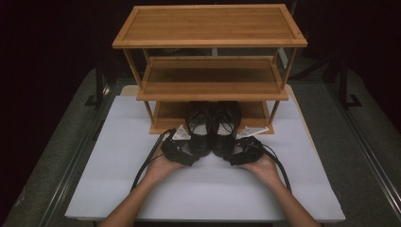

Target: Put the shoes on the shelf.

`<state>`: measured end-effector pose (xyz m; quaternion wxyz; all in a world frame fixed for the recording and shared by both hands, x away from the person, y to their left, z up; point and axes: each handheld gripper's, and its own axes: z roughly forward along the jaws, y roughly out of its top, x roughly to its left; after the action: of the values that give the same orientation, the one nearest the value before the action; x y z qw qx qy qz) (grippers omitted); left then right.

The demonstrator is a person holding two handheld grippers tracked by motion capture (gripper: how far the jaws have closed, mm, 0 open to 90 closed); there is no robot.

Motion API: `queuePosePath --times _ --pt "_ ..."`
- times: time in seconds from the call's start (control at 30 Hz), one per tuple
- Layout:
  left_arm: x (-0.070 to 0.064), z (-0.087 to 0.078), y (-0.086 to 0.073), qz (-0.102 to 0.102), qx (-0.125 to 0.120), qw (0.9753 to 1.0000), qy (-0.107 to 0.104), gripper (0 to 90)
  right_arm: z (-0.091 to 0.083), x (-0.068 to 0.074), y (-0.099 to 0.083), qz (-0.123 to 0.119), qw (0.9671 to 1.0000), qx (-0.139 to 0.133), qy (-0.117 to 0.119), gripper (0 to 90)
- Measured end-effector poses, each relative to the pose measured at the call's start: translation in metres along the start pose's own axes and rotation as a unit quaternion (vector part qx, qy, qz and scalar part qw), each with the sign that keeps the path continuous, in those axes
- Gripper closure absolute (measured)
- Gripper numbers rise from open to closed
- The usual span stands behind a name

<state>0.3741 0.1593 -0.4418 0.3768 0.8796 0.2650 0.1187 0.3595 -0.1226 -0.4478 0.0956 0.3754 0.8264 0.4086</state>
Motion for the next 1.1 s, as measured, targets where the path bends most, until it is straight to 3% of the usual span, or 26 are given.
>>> queuePosePath --times 0.33,0.57,0.7,1.1 --pt "0.016 0.001 0.013 -0.016 -0.019 0.9996 -0.009 11.3 -0.002 -0.016 0.015 0.02 0.9995 -0.012 0.019 14.6" --pt "0.032 0.008 0.025 -0.019 -0.012 0.9997 -0.005 11.3 0.007 -0.031 0.024 0.034 0.9991 -0.016 0.021 14.5" --pt "0.039 0.013 0.03 -0.021 -0.012 0.9997 -0.001 11.3 0.012 -0.039 0.031 0.038 0.9989 -0.019 0.018 14.5" --pt "0.059 0.034 0.035 -0.02 0.002 0.9996 0.021 11.3 0.032 -0.053 0.044 0.014 0.9997 -0.013 -0.016 14.4"
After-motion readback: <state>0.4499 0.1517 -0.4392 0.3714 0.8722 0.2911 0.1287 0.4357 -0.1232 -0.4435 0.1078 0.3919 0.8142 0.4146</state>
